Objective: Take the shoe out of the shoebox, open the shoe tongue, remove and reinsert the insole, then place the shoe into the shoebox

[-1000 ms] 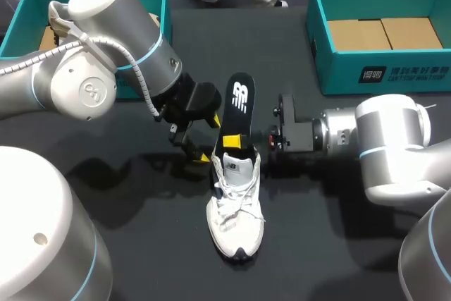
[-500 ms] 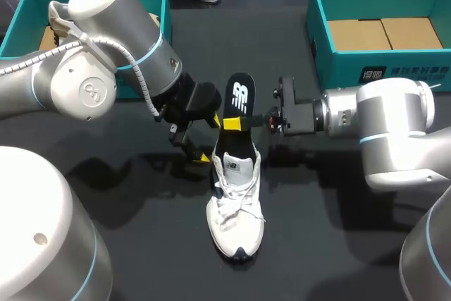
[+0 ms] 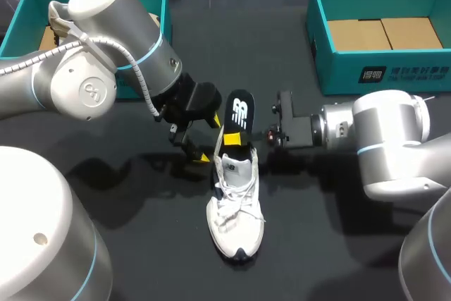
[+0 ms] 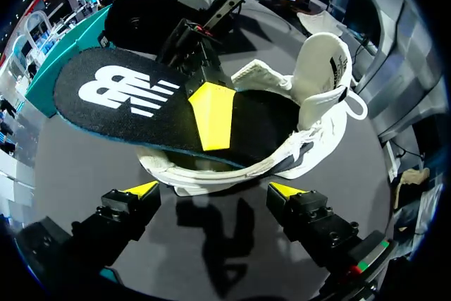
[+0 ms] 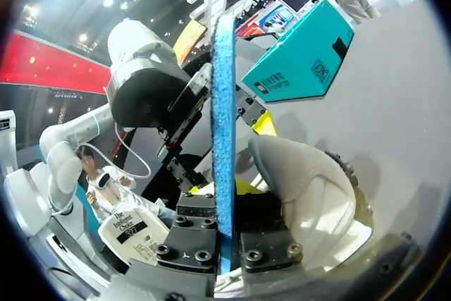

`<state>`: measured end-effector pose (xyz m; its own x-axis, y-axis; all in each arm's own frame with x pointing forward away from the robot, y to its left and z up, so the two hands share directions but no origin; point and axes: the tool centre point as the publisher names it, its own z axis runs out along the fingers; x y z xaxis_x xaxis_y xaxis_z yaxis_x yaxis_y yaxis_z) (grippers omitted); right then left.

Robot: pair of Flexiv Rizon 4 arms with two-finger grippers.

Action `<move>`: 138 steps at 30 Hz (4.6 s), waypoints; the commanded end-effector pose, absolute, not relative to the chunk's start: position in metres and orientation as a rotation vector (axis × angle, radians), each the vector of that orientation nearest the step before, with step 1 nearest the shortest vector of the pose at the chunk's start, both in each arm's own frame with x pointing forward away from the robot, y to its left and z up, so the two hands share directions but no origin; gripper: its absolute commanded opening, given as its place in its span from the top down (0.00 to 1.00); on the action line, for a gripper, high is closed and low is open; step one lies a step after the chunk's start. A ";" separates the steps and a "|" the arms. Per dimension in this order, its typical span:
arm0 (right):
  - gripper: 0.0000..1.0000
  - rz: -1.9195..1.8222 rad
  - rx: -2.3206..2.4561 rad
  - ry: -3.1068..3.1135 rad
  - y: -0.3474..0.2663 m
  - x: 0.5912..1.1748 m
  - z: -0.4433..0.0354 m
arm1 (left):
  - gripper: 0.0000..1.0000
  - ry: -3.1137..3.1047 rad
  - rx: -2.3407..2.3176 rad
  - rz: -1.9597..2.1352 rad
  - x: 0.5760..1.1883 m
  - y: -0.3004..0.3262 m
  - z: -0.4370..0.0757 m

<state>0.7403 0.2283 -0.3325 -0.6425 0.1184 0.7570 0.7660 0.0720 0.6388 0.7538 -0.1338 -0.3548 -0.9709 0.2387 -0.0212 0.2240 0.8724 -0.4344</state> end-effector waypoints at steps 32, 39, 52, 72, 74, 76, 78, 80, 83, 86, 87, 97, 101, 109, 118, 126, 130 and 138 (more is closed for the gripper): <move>1.00 -1.659 -0.882 -1.982 0.215 0.761 -0.297 | 0.00 -3.008 -0.373 0.690 0.754 -0.134 -0.355; 1.00 -1.590 -0.918 -1.922 0.222 0.754 -0.319 | 0.00 -3.008 -0.373 0.690 0.754 -0.134 -0.355; 0.95 -1.561 -1.008 -1.913 0.224 0.728 -0.322 | 0.00 -3.008 -0.373 0.690 0.754 -0.134 -0.355; 1.00 -1.582 -0.976 -1.985 0.210 0.761 -0.305 | 0.00 -3.008 -0.373 0.690 0.754 -0.134 -0.355; 1.00 -1.576 -0.982 -1.963 0.211 0.761 -0.312 | 0.00 -3.008 -0.373 0.690 0.754 -0.134 -0.355; 1.00 -1.568 -0.991 -1.936 0.212 0.757 -0.320 | 0.00 -3.008 -0.373 0.690 0.754 -0.134 -0.355; 1.00 -1.556 -1.006 -1.914 0.213 0.751 -0.326 | 0.00 -3.008 -0.373 0.690 0.754 -0.134 -0.355; 1.00 -1.549 -1.022 -1.895 0.214 0.745 -0.331 | 0.00 -3.008 -0.373 0.690 0.754 -0.134 -0.355; 1.00 -1.531 -1.074 -1.879 0.213 0.732 -0.335 | 0.00 -3.008 -0.373 0.690 0.754 -0.134 -0.355; 1.00 -1.543 -1.095 -1.882 0.210 0.725 -0.332 | 0.00 -3.008 -0.373 0.690 0.754 -0.134 -0.355; 1.00 -1.551 -1.097 -1.889 0.210 0.724 -0.330 | 0.00 -3.008 -0.373 0.690 0.754 -0.134 -0.355; 0.60 -1.564 -1.070 -2.004 0.211 0.737 -0.306 | 0.00 -3.008 -0.373 0.690 0.754 -0.134 -0.355; 0.67 -1.567 -1.062 -2.016 0.208 0.746 -0.303 | 0.00 -3.008 -0.373 0.690 0.754 -0.134 -0.355; 1.00 -1.533 -1.052 -1.995 0.213 0.757 -0.314 | 0.00 -3.008 -0.373 0.690 0.754 -0.134 -0.355; 1.00 -1.509 -1.144 -1.934 0.207 0.737 -0.330 | 0.00 -3.008 -0.373 0.690 0.754 -0.134 -0.355; 0.65 -1.562 -1.141 -1.952 0.202 0.727 -0.317 | 0.00 -3.008 -0.373 0.690 0.754 -0.134 -0.355; 0.55 -1.568 -1.131 -1.964 0.198 0.730 -0.312 | 0.00 -3.002 -0.386 0.690 0.753 -0.133 -0.354; 0.58 -1.552 -1.146 -1.990 0.180 0.739 -0.307 | 0.00 -2.985 -0.398 0.692 0.755 -0.118 -0.348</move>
